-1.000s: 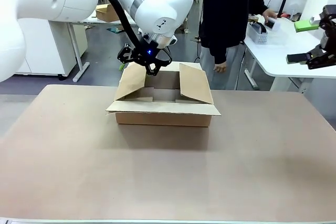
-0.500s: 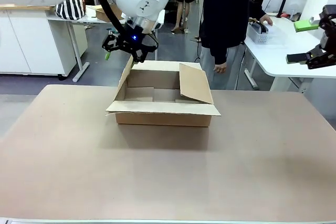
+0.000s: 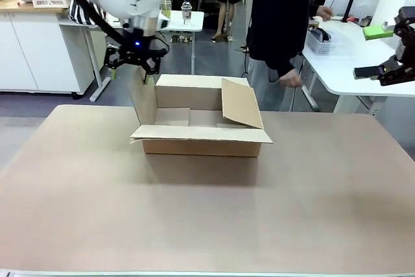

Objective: Pack the gift set into the box.
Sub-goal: Place both hands on the side flaps of the Package Box and spread them outward.

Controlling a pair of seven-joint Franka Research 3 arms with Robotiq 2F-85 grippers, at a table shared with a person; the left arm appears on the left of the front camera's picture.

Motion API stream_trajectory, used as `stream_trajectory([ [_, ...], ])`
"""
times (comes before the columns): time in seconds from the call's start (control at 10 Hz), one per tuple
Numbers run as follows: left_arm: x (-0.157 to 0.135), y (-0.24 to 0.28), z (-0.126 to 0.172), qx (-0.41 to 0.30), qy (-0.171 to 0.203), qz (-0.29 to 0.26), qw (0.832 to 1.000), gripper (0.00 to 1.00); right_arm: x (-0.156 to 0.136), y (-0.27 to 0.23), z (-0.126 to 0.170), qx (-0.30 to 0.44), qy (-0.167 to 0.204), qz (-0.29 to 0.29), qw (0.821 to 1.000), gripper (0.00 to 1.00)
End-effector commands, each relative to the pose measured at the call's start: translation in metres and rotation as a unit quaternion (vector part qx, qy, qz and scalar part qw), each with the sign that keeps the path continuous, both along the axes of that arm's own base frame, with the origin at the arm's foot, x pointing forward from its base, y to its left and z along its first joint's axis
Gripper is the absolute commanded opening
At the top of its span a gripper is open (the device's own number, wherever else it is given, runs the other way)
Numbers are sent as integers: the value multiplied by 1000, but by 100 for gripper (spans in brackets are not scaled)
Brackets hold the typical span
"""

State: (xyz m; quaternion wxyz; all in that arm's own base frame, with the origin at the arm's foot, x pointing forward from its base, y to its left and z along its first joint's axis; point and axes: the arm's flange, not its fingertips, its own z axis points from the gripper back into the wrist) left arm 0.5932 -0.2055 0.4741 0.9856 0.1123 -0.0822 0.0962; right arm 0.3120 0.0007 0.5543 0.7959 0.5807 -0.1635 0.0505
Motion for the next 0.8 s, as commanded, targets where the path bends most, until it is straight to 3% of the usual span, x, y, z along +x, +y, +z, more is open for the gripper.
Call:
stream_trajectory([
  [0.0, -27, 43, -5, -59, -3, -2, 998, 100, 3, 2, 0, 10, -16, 3, 1000, 100],
  [0.2, -30, 66, -23, -96, 2, 9, 995, 100, 3, 2, 0, 10, -16, 3, 1000, 100],
  [0.4, -30, 81, -47, -176, 6, -53, 983, 100, 3, 2, 0, 10, -16, 3, 1000, 100],
  [0.6, -38, 116, -61, -273, -19, -118, 955, 100, 3, 2, 0, 10, -16, 3, 1000, 100],
  [0.7, -42, 133, -63, -320, -28, -112, 940, 100, 3, 2, 0, 10, -16, 3, 1000, 100],
])
